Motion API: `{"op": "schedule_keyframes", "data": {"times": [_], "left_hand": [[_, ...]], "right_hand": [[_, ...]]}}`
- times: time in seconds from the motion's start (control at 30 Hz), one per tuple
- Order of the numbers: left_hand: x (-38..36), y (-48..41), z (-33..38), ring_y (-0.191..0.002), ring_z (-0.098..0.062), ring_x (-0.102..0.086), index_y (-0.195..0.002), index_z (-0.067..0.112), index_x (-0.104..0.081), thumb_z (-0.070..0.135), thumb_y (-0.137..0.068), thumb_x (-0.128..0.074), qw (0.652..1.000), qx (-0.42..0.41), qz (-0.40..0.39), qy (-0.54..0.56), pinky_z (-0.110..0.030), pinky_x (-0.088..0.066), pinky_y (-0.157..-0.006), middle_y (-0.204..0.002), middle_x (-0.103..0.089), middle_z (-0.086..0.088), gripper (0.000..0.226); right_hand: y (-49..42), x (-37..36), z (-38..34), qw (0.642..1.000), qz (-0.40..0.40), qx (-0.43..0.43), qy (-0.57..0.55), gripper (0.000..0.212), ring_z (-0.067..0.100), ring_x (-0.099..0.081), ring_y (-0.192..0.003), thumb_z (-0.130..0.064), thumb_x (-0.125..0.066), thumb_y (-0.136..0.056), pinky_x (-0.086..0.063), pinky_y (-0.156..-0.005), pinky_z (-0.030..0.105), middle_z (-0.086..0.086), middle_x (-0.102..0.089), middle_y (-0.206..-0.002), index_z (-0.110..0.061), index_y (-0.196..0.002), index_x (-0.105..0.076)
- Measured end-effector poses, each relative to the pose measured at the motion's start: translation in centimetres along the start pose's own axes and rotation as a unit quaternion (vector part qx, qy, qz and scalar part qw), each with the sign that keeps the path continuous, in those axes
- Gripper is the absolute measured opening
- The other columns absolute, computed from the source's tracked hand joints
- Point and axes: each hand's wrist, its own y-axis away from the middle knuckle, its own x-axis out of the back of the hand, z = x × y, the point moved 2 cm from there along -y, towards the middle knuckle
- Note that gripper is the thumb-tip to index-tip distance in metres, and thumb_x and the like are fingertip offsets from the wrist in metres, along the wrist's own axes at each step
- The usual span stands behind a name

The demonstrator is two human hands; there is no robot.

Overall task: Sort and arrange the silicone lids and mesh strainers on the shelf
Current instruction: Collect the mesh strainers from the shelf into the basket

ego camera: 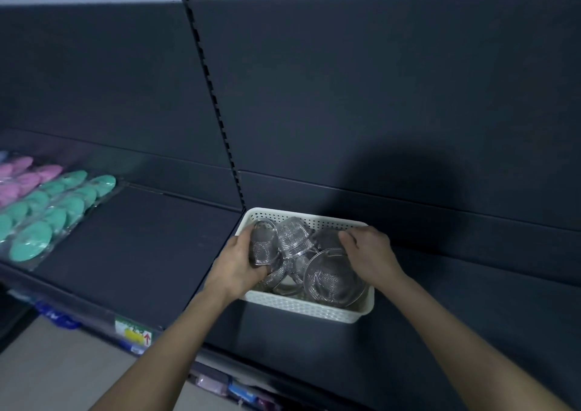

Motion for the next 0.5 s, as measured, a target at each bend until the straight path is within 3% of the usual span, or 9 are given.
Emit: {"op": "schedule_keyframes", "data": {"times": [0.17, 0.37, 0.5], "left_hand": [[1.1, -0.5, -1.6, -0.114, -0.022, -0.050, -0.145, 0.025, -0.028, 0.029, -0.070, -0.075, 1.000, 0.001, 0.008, 0.004, -0.032, -0.043, -0.096, -0.124, -0.048, -0.006, 0.089], [3.5, -2.0, -4.4, -0.112, -0.022, -0.052, -0.143, 0.026, -0.032, 0.031, -0.069, -0.077, 1.000, -0.009, 0.017, 0.014, -0.033, -0.044, -0.095, -0.121, -0.049, -0.005, 0.086], [5.2, -3.5, -6.1, -0.104, -0.020, -0.053, -0.142, 0.026, -0.035, 0.028, -0.070, -0.076, 0.999, -0.044, 0.013, 0.007, -0.026, -0.043, -0.090, -0.112, -0.047, -0.001, 0.082]], "right_hand": [[0.0, -0.8, -1.7, 0.998, 0.026, -0.002, -0.052, 0.034, 0.020, -0.051, -0.080, -0.024, -0.050, -0.095, -0.040, -0.080, 0.034, 0.004, -0.056, -0.073, -0.004, -0.070, -0.059], [-0.4, -2.5, -4.6, 0.995, 0.027, 0.001, -0.092, 0.027, 0.012, -0.052, -0.084, -0.023, -0.052, -0.095, -0.038, -0.074, 0.024, 0.005, -0.060, -0.087, -0.003, -0.086, -0.068], [-1.2, -4.1, -6.8, 0.991, 0.053, -0.042, -0.116, 0.025, 0.009, -0.052, -0.068, -0.023, -0.053, -0.094, -0.035, -0.057, 0.020, 0.004, -0.061, -0.079, -0.007, -0.080, -0.067]]}}
